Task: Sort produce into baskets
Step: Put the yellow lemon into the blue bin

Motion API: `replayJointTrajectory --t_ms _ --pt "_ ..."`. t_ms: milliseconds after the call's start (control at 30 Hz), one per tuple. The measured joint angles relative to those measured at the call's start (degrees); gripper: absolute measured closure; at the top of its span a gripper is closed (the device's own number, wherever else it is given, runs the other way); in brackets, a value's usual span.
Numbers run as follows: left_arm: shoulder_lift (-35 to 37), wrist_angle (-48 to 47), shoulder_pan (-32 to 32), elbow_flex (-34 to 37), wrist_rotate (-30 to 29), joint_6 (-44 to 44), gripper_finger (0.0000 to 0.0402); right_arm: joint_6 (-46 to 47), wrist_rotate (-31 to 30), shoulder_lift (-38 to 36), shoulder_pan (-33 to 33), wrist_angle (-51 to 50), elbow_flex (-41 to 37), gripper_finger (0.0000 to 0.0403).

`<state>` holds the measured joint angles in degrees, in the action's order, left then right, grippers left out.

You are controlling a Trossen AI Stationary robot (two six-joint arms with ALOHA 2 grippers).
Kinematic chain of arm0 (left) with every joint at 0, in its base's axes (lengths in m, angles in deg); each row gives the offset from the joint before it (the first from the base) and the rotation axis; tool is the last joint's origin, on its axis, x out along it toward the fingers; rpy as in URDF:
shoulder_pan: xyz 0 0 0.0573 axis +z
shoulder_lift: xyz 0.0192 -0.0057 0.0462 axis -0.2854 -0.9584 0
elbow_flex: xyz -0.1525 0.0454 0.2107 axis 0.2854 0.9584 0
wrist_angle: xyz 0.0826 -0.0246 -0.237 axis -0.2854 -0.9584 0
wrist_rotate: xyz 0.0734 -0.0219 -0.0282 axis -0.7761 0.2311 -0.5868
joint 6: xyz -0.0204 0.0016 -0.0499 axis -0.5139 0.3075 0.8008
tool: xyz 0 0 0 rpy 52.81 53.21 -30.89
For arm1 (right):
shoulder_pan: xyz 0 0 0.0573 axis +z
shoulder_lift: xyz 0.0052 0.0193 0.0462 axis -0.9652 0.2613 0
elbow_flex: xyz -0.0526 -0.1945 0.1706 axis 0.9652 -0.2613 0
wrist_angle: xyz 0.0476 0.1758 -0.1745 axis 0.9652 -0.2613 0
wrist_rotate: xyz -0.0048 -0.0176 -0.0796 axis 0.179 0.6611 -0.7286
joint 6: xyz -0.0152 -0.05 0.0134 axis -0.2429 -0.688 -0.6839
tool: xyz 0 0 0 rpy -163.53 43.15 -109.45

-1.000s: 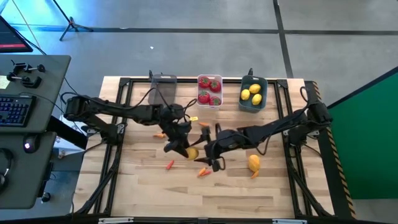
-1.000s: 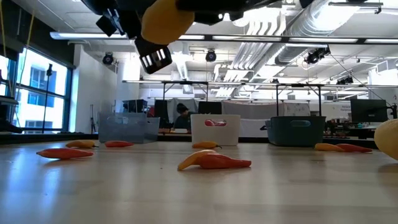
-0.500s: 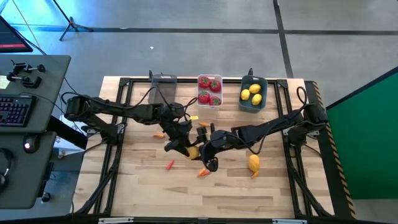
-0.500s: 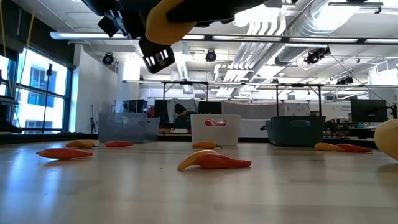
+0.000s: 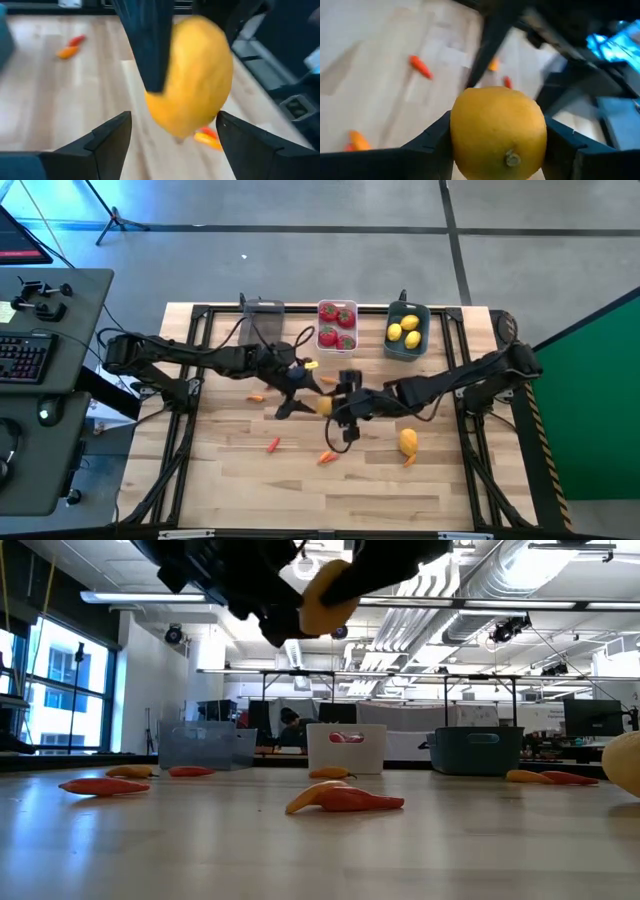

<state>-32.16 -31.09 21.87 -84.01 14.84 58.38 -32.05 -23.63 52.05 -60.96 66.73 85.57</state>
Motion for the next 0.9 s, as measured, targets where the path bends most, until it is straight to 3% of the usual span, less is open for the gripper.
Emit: replayJointTrajectory --t_ms 167,300,400,567,633,767,900 --pt "-0.1 8.2 1.0 2.6 -4.6 -1.2 0.0125 3.3 -2.4 -3.7 -4.6 -1.3 -4.6 0.0205" --pt "-0.1 16.8 2.1 6.7 -3.1 2.0 0.0125 6.8 -6.9 -9.1 -10.4 -1.7 -11.5 0.0205" --pt "-0.1 21.1 2.3 9.9 -3.1 3.9 0.0125 10.7 -11.0 -14.3 -16.2 -2.4 -17.5 0.0205" --pt "-0.1 25.4 1.8 11.8 -5.0 5.0 0.0125 18.1 -12.3 -21.9 -29.1 -2.4 -25.5 0.0205" --pt "-0.1 27.5 1.4 12.6 -6.0 5.8 0.0124 21.0 -10.8 -23.2 -34.3 -2.5 -27.3 0.0205" --pt "0.0 31.0 0.8 13.1 -6.1 6.8 0.0124 22.8 -2.2 -23.0 -43.7 -2.7 -29.4 0.0205" --pt "0.0 30.8 0.5 13.1 -6.1 7.0 0.0124 23.2 2.6 -22.2 -49.0 -4.2 -29.8 0.0205"
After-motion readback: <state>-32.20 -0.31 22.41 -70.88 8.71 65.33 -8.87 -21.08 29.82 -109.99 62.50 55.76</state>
